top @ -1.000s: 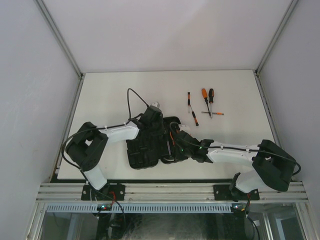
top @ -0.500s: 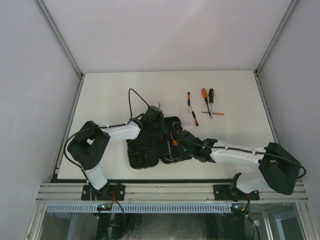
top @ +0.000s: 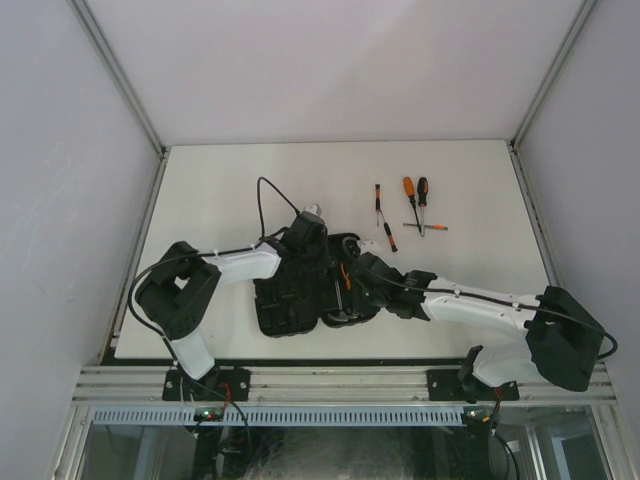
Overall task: Sort the tools into containers
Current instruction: Adjust the hammer in the storage box.
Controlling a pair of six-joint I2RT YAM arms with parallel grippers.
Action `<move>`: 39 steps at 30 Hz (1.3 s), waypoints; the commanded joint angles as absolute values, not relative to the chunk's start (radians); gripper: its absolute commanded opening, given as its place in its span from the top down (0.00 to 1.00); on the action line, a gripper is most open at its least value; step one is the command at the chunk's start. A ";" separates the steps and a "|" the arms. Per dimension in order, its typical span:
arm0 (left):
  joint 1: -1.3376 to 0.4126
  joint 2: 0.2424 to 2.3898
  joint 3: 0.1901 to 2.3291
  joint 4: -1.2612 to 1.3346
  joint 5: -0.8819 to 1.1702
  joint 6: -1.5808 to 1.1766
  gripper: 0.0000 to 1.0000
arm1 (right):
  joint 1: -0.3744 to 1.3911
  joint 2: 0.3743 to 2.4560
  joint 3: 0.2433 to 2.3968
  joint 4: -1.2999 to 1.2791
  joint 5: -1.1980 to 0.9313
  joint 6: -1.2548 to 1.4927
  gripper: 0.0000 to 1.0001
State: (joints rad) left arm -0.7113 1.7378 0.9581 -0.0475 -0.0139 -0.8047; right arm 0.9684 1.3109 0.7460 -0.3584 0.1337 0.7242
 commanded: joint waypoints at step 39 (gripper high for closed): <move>-0.716 1.790 0.943 -0.051 -0.021 -0.808 0.95 | 1.056 1.620 0.876 -0.428 0.118 0.744 0.86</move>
